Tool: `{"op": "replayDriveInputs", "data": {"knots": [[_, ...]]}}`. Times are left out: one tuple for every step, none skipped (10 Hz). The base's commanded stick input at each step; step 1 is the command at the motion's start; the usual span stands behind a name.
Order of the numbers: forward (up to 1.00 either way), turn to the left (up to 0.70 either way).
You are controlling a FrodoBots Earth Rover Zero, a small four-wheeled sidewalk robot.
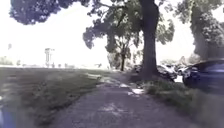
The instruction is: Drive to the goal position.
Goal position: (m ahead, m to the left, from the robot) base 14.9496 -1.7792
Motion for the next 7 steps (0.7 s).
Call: {"op": "replayDriveInputs", "data": {"knots": [[0.7,0.0],[0.7,0.0],[0.7,0.0],[0.7,0.0],[0.7,0.0],[0.7,0.0],[0.7,0.0]]}}
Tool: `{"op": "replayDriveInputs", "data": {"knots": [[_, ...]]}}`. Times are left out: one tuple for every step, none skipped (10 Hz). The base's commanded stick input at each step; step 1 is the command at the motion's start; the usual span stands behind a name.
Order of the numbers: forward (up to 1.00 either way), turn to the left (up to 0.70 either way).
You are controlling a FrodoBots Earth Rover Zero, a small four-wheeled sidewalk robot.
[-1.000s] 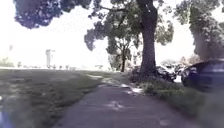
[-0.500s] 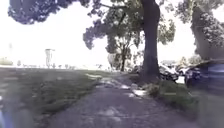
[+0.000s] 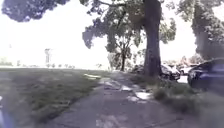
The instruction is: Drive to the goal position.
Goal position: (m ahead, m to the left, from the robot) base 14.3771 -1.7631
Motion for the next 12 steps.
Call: {"op": "replayDriveInputs", "data": {"knots": [[0.7,0.0],[0.7,0.0],[0.7,0.0],[0.7,0.0],[0.7,0.0],[0.7,0.0],[0.7,0.0],[0.7,0.0],[0.7,0.0],[0.7,0.0],[0.7,0.0],[0.7,0.0]]}}
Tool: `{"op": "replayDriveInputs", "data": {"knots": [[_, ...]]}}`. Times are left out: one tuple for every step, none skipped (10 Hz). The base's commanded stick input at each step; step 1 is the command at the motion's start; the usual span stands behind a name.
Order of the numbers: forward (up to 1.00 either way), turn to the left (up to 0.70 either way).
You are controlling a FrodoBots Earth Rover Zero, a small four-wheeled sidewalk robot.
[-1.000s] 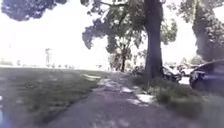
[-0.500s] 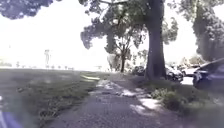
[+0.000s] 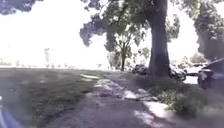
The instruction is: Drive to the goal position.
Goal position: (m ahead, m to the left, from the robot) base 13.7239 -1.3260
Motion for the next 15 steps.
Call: {"op": "replayDriveInputs", "data": {"knots": [[0.7,0.0],[0.7,0.0],[0.7,0.0],[0.7,0.0],[0.7,0.0],[0.7,0.0],[0.7,-0.13],[0.7,-0.25],[0.7,-0.1],[0.7,0.0],[0.7,0.0],[0.7,0.0],[0.7,0.0],[0.7,0.0],[0.7,0.0]]}}
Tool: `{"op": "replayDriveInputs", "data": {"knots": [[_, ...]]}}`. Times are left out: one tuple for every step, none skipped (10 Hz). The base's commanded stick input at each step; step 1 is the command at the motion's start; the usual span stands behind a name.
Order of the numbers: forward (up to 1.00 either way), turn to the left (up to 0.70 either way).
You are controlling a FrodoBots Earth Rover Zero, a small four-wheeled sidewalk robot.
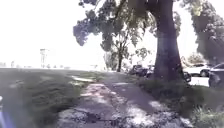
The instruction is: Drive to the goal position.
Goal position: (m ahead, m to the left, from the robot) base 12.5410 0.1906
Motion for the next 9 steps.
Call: {"op": "replayDriveInputs", "data": {"knots": [[0.7,0.0],[0.7,0.0],[0.7,0.0],[0.7,0.0],[0.7,0.0],[0.7,0.0],[0.7,0.0],[0.7,0.0],[0.7,0.0]]}}
